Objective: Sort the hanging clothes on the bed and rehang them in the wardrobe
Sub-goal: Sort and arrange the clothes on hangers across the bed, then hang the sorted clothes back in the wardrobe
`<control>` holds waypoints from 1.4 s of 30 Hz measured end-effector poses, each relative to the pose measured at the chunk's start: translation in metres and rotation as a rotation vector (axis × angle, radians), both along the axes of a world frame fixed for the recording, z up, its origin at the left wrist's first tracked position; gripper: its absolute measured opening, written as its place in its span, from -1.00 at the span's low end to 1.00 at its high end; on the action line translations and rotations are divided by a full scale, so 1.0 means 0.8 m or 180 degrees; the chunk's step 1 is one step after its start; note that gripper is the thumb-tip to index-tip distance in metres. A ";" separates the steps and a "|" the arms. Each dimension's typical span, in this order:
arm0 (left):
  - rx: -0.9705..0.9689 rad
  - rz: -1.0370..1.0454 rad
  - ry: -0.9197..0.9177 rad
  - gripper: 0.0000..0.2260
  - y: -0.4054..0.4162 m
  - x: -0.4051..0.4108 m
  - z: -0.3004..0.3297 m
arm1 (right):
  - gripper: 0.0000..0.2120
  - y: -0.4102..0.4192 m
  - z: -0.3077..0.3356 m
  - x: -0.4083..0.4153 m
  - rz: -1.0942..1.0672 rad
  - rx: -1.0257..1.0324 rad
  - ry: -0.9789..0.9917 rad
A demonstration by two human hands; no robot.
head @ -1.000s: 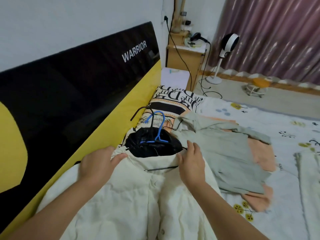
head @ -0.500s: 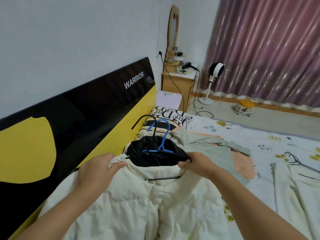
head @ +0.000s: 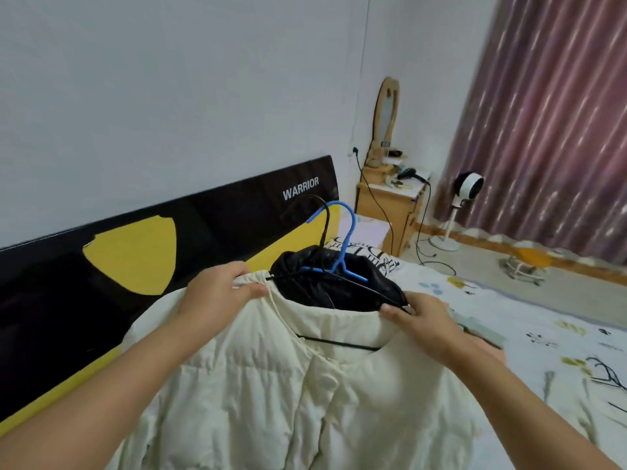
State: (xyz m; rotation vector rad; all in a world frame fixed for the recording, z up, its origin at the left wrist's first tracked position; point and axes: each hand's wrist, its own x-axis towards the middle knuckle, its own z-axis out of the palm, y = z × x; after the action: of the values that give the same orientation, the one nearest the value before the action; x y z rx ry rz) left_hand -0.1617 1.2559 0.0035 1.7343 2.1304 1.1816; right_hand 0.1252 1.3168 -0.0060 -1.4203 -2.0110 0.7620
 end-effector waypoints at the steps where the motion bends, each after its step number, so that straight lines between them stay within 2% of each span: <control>1: 0.0049 0.0022 0.0003 -0.77 -0.018 0.009 0.009 | -0.94 -0.012 0.008 0.007 0.0034 0.0068 0.0026; 7: 0.0286 0.0247 0.0022 -0.84 -0.121 0.050 0.068 | -0.94 -0.081 0.065 0.037 0.0353 0.0358 0.0186; 11: 0.0325 0.0376 0.0051 -0.75 -0.181 0.067 0.100 | -0.89 -0.117 0.100 0.050 0.0437 0.0594 0.0136; 18: 0.0477 0.0398 0.0049 -0.75 -0.282 0.097 0.128 | -0.78 -0.206 0.161 0.077 0.0589 0.1058 0.0072; 22: 0.0531 0.0471 -0.0138 -0.82 -0.358 0.114 0.125 | -0.87 -0.272 0.178 0.088 0.0694 0.1200 -0.0029; 23: 0.0547 0.0486 -0.0169 -0.82 -0.379 0.118 0.122 | -0.76 -0.292 0.181 0.091 0.0734 0.1203 -0.0029; 25: 0.0570 0.0524 -0.0230 -0.83 -0.422 0.127 0.118 | -0.33 -0.328 0.184 0.099 0.0776 0.1195 -0.0176; 26: 0.0593 0.0550 -0.0259 -0.84 -0.444 0.132 0.116 | -0.27 -0.343 0.183 0.103 0.0815 0.1241 -0.0189; 27: 0.0613 0.0595 -0.0270 -0.85 -0.466 0.137 0.115 | -0.36 -0.359 0.183 0.106 0.0866 0.1243 -0.0164; 29: 0.0644 0.0718 -0.0275 -0.87 -0.506 0.147 0.115 | -0.76 -0.388 0.184 0.108 0.0957 0.1302 -0.0025; 31: 0.0655 0.0837 -0.0278 -0.87 -0.543 0.156 0.119 | -0.91 -0.414 0.186 0.110 0.1069 0.1369 -0.0020; 35: 0.0593 0.0997 -0.0097 -0.88 -0.608 0.170 0.136 | -0.92 -0.468 0.192 0.114 0.1303 0.1250 0.0154; 40: 0.0525 0.1209 0.0056 -0.93 -0.683 0.187 0.160 | -0.82 -0.513 0.198 0.114 0.1712 0.1088 0.0277; 42: 0.0386 0.1219 0.0092 -0.89 -0.714 0.193 0.166 | -0.79 -0.530 0.196 0.112 0.1890 0.1065 0.0356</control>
State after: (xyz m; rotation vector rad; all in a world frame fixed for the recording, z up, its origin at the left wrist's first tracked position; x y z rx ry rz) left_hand -0.0072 0.6844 0.1361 1.4299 2.5356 1.4078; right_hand 0.2147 0.8932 0.1504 -0.5787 -2.3554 0.6729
